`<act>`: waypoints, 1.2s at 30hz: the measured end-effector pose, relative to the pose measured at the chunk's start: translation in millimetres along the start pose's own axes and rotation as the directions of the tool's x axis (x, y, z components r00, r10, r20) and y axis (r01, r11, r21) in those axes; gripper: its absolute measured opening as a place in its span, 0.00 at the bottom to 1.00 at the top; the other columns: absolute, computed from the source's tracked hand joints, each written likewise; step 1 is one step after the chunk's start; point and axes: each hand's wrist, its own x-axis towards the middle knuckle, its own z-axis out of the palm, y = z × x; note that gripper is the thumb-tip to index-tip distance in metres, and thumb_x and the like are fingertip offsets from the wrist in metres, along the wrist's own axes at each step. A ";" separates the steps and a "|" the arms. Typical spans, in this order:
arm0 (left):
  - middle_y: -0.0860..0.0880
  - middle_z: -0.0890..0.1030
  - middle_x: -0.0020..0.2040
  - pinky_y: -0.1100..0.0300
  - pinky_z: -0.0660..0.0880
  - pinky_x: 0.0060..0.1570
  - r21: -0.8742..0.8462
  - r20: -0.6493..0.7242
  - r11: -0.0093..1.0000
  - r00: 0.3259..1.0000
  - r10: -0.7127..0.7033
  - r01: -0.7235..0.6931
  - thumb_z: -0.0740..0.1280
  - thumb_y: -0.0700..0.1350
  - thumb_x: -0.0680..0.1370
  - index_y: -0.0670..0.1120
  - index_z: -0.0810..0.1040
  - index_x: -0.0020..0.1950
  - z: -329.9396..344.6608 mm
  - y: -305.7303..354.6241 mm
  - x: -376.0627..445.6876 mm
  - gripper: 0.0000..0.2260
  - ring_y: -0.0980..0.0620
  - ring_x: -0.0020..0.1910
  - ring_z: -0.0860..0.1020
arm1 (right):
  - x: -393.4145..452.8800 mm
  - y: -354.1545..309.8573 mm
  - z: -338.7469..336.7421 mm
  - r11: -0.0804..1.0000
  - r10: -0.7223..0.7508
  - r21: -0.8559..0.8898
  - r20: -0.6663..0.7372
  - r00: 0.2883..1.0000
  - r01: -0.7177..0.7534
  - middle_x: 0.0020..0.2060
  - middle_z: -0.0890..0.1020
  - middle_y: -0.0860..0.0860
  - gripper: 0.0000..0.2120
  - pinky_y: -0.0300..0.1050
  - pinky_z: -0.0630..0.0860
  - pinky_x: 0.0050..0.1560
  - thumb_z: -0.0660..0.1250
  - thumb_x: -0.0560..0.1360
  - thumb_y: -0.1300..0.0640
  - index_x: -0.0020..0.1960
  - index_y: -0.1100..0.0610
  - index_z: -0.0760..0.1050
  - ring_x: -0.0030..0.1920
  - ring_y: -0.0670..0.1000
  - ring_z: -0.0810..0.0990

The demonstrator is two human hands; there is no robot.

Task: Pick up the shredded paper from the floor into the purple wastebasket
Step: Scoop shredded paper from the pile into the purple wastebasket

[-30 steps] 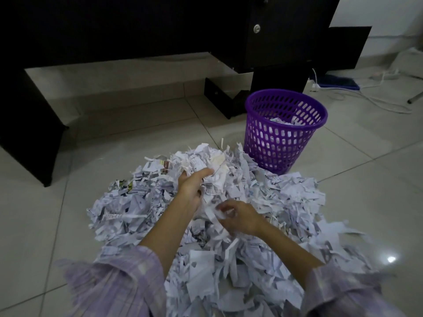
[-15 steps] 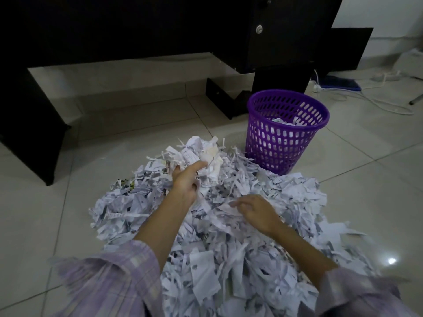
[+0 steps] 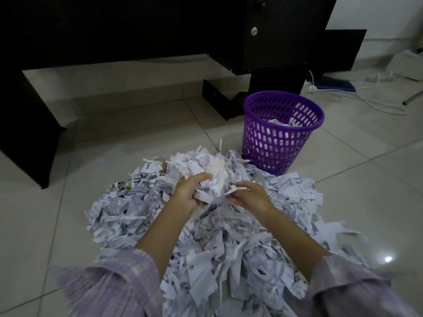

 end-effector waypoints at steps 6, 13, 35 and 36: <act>0.38 0.83 0.49 0.57 0.80 0.33 -0.031 0.087 0.999 0.995 -0.041 0.044 0.73 0.38 0.71 0.35 0.79 0.58 18.1 -22.0 -12.2 0.17 0.45 0.37 0.82 | -13.9 -10.5 9.7 0.878 0.126 0.441 0.160 0.979 -0.185 0.44 0.78 0.55 0.12 0.49 0.78 0.40 0.55 0.76 0.61 0.53 0.60 0.75 0.43 0.54 0.77; 0.43 0.85 0.49 0.56 0.78 0.47 0.105 0.173 0.993 0.984 0.030 -0.049 0.72 0.60 0.68 0.42 0.81 0.51 35.2 -32.3 -21.2 0.24 0.49 0.46 0.83 | -17.9 -14.3 13.1 0.969 0.059 0.204 0.359 0.931 -0.140 0.55 0.83 0.58 0.26 0.59 0.74 0.63 0.67 0.73 0.41 0.60 0.60 0.78 0.58 0.56 0.81; 0.47 0.81 0.57 0.45 0.69 0.62 0.219 0.645 0.975 0.757 -0.110 -0.045 0.82 0.58 0.53 0.49 0.80 0.58 28.1 -24.3 -28.0 0.36 0.47 0.57 0.78 | -16.4 -45.4 -36.2 0.962 0.033 0.250 0.294 0.955 -0.111 0.55 0.82 0.58 0.18 0.48 0.81 0.51 0.71 0.71 0.59 0.59 0.65 0.78 0.52 0.55 0.82; 0.48 0.80 0.57 0.48 0.70 0.61 0.302 0.635 0.949 0.761 -0.131 -0.088 0.82 0.59 0.52 0.49 0.76 0.61 26.8 -26.0 -27.1 0.40 0.49 0.57 0.77 | -16.2 -49.2 -39.3 0.954 0.027 0.279 0.277 0.960 -0.108 0.54 0.82 0.58 0.17 0.49 0.81 0.53 0.71 0.70 0.59 0.56 0.64 0.79 0.51 0.55 0.82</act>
